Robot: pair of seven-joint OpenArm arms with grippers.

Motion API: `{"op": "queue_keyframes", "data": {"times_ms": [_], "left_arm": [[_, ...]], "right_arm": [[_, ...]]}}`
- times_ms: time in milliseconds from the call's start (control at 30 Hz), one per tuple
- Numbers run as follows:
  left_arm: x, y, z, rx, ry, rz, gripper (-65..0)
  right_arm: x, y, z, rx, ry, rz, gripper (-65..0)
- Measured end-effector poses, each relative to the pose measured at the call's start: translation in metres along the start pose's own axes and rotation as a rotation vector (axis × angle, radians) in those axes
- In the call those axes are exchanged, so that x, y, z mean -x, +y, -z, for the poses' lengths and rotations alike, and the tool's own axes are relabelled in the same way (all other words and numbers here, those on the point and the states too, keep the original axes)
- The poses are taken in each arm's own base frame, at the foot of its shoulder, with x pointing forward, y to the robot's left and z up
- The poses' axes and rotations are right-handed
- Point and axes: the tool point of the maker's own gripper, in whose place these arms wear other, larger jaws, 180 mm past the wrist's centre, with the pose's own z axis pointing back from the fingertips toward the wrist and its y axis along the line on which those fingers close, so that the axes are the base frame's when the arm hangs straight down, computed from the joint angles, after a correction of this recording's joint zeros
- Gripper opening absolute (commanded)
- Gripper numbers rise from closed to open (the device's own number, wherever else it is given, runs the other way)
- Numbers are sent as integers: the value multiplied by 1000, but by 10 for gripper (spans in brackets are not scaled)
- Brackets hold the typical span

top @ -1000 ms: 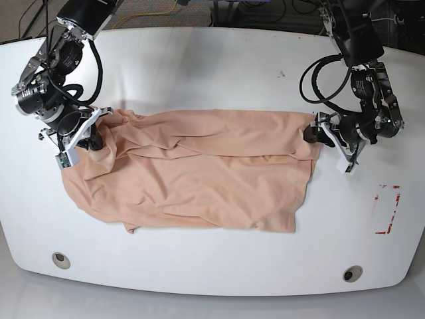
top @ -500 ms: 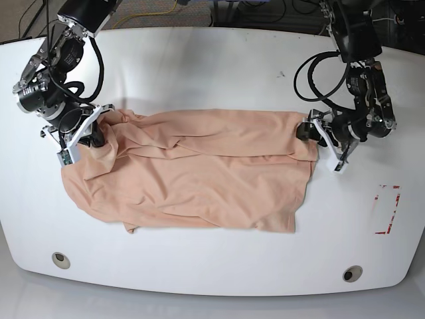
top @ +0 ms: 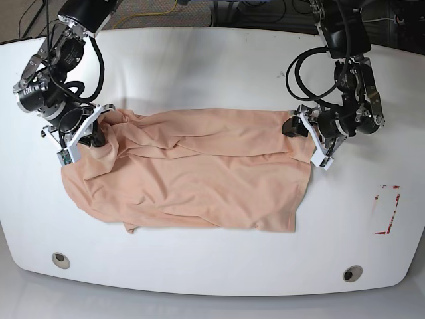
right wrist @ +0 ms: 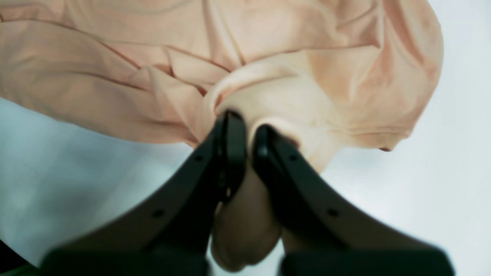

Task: Layout the t-shirt on the table in an organized manner, then fold the t-shirt properly
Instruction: 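Hold the shirt edges with both grippers and draw them slightly inward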

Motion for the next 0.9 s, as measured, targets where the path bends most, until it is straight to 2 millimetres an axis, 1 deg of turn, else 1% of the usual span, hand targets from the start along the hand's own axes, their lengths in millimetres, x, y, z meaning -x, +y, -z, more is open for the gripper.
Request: {"op": "queue_keyframes", "data": {"times_ms": [33,100,167,700,900], "left_arm": [[2,0,1,0,6,-1,-547],[4,-1,2,3,11,-7,-626],[6,-1,2,3,15,-8,-647],[7,-1,2,1,17,-15,-650],[6,4,2,-27,11,-115,-649]], "right_arm": [[0,0,0,0,0,0,-650],[0,0,0,1,1,0,-650],[0,0,0,1,1,0,-650],[0,0,0,2,1,0,-650],[0,0,0,2,2,0,-650]]}}
